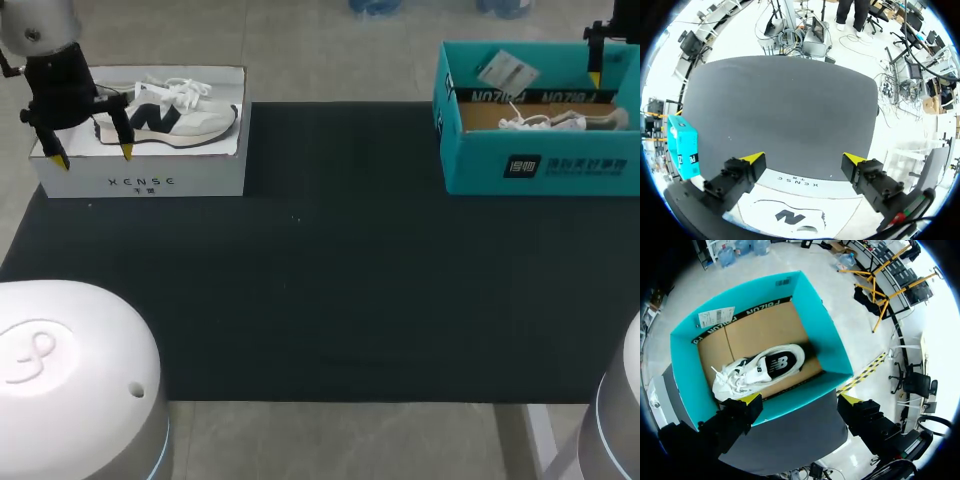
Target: Take the shoe out of the shoebox, open the shoe tongue, remove and reinsert the insole, then place the shoe into the shoebox
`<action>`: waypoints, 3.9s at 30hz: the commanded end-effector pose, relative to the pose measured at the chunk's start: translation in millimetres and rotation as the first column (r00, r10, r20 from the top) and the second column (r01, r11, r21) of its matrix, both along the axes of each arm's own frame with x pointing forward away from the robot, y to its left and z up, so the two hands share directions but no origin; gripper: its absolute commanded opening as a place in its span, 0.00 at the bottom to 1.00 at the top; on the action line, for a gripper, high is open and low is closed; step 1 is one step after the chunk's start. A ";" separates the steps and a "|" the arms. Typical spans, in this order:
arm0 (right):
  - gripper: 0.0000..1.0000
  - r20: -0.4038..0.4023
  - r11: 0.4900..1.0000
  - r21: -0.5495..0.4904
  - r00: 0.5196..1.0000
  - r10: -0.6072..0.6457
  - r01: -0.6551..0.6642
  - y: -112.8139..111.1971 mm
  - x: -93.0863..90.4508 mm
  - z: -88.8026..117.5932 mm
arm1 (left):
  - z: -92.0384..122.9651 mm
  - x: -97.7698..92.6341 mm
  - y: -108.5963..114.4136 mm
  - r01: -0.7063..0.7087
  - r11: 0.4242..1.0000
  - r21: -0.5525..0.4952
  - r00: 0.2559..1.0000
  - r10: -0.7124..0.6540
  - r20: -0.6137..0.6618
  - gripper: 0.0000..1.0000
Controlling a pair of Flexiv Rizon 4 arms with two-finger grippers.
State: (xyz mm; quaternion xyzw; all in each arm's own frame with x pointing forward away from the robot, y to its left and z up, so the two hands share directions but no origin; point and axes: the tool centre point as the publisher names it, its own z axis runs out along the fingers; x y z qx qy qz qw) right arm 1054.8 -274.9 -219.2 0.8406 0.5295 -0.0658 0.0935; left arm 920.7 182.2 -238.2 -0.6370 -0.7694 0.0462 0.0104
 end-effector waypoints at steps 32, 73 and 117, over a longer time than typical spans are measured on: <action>1.00 0.000 1.000 0.000 1.000 -0.001 0.001 -0.1 0.1 0.1 | -49.9 238.9 89.7 0.318 0.948 0.007 0.947 -0.318 -0.034 1.00; 1.00 0.000 1.000 0.000 1.000 -0.001 0.001 -0.1 0.1 0.1 | -80.1 309.9 126.5 0.220 0.974 0.059 0.975 -0.221 0.026 1.00; 1.00 0.000 1.000 0.000 1.000 -0.001 0.001 -0.1 0.1 0.1 | -114.0 363.8 115.3 0.131 0.991 0.022 0.970 -0.123 -0.208 1.00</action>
